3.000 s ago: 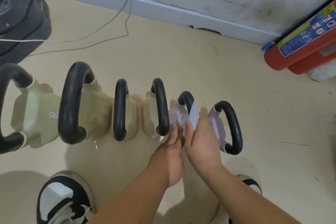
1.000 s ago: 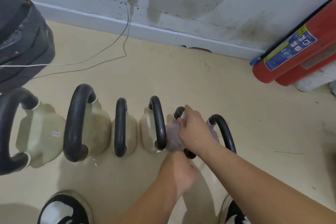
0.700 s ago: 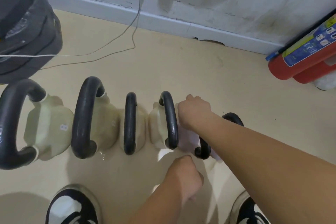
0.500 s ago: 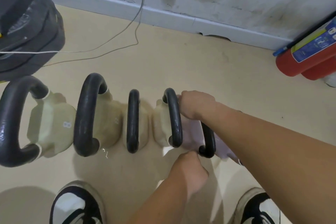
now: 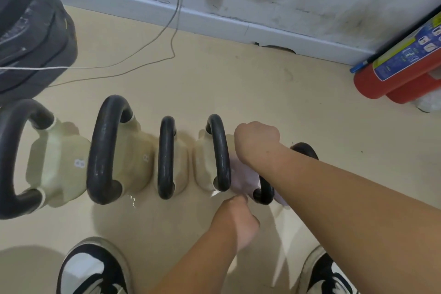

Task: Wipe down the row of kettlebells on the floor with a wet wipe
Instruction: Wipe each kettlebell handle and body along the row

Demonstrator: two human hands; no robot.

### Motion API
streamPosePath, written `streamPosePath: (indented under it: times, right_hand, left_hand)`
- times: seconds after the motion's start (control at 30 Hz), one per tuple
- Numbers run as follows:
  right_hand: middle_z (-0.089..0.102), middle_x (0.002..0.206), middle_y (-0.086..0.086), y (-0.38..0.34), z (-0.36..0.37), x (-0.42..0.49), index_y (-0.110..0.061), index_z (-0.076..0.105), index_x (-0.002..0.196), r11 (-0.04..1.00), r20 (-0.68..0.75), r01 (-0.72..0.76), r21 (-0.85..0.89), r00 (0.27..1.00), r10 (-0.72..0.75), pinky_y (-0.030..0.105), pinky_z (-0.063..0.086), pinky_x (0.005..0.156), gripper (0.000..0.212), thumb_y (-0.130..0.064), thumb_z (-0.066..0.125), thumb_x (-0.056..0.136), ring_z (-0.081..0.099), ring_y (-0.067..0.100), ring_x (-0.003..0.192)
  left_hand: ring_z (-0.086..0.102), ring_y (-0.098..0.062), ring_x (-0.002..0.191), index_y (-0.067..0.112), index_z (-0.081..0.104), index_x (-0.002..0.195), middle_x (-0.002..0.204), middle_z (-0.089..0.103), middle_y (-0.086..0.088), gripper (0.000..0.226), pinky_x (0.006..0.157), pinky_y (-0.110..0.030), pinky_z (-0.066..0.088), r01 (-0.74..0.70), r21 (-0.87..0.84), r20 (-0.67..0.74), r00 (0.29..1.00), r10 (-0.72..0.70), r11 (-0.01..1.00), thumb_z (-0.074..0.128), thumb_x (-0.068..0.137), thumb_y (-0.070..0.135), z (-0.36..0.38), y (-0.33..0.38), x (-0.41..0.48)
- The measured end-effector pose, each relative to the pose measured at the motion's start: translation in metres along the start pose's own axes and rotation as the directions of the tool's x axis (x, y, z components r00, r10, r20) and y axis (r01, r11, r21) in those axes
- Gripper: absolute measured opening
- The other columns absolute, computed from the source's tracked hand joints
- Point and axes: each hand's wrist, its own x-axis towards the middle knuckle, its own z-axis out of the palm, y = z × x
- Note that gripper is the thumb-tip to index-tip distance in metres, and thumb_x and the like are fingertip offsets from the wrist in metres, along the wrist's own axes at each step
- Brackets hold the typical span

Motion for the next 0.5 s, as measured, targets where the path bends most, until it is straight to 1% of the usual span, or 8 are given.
streamPosePath:
  times: [0.07, 0.13, 0.2, 0.27, 0.3, 0.33, 0.4, 0.5]
  right_hand:
    - [0.053, 0.108, 0.008, 0.006, 0.01, -0.008, -0.012, 0.052, 0.12, 0.99, -0.054, -0.026, 0.137, 0.998, 0.034, 0.036, 0.043, 0.073, 0.029, -0.011, 0.057, 0.091, 0.059, 0.03, 0.096]
    - [0.052, 0.117, 0.011, 0.01, 0.026, -0.023, -0.012, 0.041, 0.132, 0.954, -0.155, -0.034, 0.297, 0.984, 0.083, 0.039, 0.041, 0.07, 0.04, -0.016, 0.054, 0.094, 0.061, 0.032, 0.099]
    - [0.056, 0.114, 0.009, 0.01, 0.048, -0.039, -0.014, 0.037, 0.137, 0.881, -0.27, -0.012, 0.473, 0.95, 0.158, 0.041, 0.047, 0.072, 0.043, -0.024, 0.045, 0.097, 0.063, 0.031, 0.097]
    - [0.062, 0.108, 0.007, 0.007, 0.069, -0.057, -0.015, 0.04, 0.136, 0.754, -0.324, 0.008, 0.657, 0.906, 0.272, 0.043, 0.053, 0.075, 0.045, -0.038, 0.034, 0.098, 0.065, 0.029, 0.094]
    - [0.064, 0.105, 0.006, 0.007, 0.081, -0.063, -0.014, 0.042, 0.136, 0.704, -0.352, 0.037, 0.709, 0.884, 0.308, 0.044, 0.055, 0.075, 0.047, -0.042, 0.032, 0.099, 0.066, 0.028, 0.093]
    - [0.064, 0.104, 0.004, 0.006, 0.09, -0.07, -0.015, 0.043, 0.135, 0.683, -0.38, 0.061, 0.728, 0.865, 0.328, 0.044, 0.056, 0.075, 0.045, -0.042, 0.032, 0.101, 0.066, 0.027, 0.092]
    - [0.063, 0.109, 0.002, 0.005, 0.11, -0.079, -0.019, 0.038, 0.138, 0.671, -0.41, 0.08, 0.737, 0.842, 0.35, 0.044, 0.056, 0.078, 0.039, -0.039, 0.034, 0.105, 0.064, 0.024, 0.097]
    - [0.057, 0.126, 0.002, 0.001, 0.135, -0.089, -0.018, 0.035, 0.146, 0.645, -0.384, 0.051, 0.762, 0.838, 0.387, 0.041, 0.051, 0.089, 0.044, -0.032, 0.035, 0.104, 0.055, 0.023, 0.115]
  left_hand:
    - [0.06, -0.027, 0.088, 0.014, 0.056, 0.121, 0.1, 0.059, -0.007, 0.037, 0.086, -0.039, 0.055, -0.012, -0.031, -0.006, 1.0, 0.012, 0.999, 0.046, 0.086, 0.008, 0.002, -0.001, 0.0]
    - [0.063, -0.034, 0.093, 0.014, 0.057, 0.112, 0.101, 0.06, -0.012, 0.029, 0.085, -0.039, 0.055, -0.027, -0.02, -0.025, 0.999, 0.026, 0.999, 0.047, 0.085, 0.008, 0.003, 0.001, 0.001]
    - [0.066, -0.034, 0.101, 0.014, 0.059, 0.098, 0.103, 0.067, -0.013, 0.017, 0.086, -0.036, 0.054, -0.051, 0.028, -0.037, 0.998, 0.052, 0.998, 0.049, 0.084, 0.01, 0.003, 0.002, 0.002]
    - [0.067, -0.035, 0.102, 0.016, 0.061, 0.085, 0.099, 0.072, -0.013, 0.013, 0.084, -0.037, 0.057, -0.09, 0.058, -0.035, 0.995, 0.092, 0.994, 0.049, 0.08, 0.019, 0.002, 0.002, 0.002]
    - [0.067, -0.036, 0.103, 0.017, 0.059, 0.079, 0.098, 0.073, -0.014, 0.014, 0.08, -0.036, 0.055, -0.1, 0.072, -0.022, 0.994, 0.102, 0.992, 0.047, 0.077, 0.023, 0.001, 0.001, 0.001]
    - [0.066, -0.037, 0.102, 0.019, 0.058, 0.075, 0.098, 0.073, -0.015, 0.015, 0.076, -0.034, 0.052, -0.104, 0.084, -0.012, 0.994, 0.105, 0.991, 0.044, 0.074, 0.027, 0.001, -0.001, -0.001]
    - [0.067, -0.035, 0.098, 0.018, 0.059, 0.078, 0.096, 0.072, -0.012, 0.022, 0.07, -0.03, 0.046, -0.093, 0.111, -0.006, 0.996, 0.094, 0.99, 0.041, 0.071, 0.029, -0.002, -0.006, -0.006]
    - [0.066, -0.029, 0.094, 0.01, 0.061, 0.097, 0.102, 0.067, -0.006, 0.022, 0.074, -0.034, 0.051, -0.06, 0.159, -0.003, 0.998, 0.062, 0.985, 0.049, 0.082, 0.02, -0.004, -0.015, -0.012]
